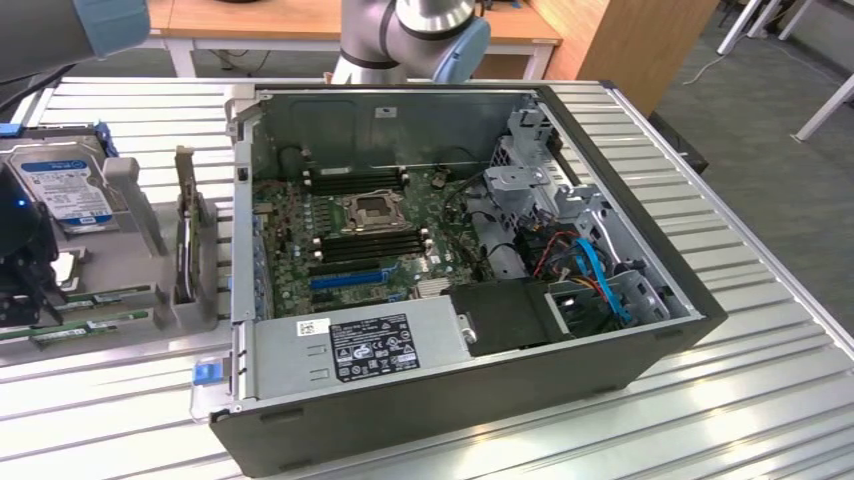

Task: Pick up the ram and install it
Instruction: 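Pick up the ram and move it above insertion slot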

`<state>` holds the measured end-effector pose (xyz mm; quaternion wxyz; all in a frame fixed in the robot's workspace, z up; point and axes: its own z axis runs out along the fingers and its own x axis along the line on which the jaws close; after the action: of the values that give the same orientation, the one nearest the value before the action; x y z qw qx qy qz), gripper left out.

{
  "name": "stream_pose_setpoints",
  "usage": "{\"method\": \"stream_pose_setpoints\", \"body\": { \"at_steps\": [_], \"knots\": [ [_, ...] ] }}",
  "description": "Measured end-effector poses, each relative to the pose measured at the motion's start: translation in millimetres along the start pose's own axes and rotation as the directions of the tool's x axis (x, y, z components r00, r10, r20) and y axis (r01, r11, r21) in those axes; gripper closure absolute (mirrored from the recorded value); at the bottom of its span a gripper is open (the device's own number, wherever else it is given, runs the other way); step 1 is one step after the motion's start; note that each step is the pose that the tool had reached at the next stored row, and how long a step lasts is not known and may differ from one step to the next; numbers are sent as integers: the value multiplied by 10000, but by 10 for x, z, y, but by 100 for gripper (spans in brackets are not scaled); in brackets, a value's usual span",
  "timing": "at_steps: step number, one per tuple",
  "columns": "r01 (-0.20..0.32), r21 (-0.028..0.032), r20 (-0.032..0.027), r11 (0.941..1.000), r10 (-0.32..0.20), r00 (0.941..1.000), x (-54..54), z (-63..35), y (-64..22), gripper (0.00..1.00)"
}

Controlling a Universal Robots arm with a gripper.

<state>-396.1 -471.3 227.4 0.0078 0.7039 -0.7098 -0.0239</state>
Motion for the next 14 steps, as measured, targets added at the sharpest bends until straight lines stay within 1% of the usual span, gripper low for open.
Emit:
{"method": "stream_pose_setpoints", "body": {
  "at_steps": [4, 14],
  "knots": [
    [1, 1, 0, 10000, -1, 10000, 1, 0, -10, 71],
    [0, 1, 0, 10000, 0, 10000, 6, -1, -100, 71]
  ]
}}
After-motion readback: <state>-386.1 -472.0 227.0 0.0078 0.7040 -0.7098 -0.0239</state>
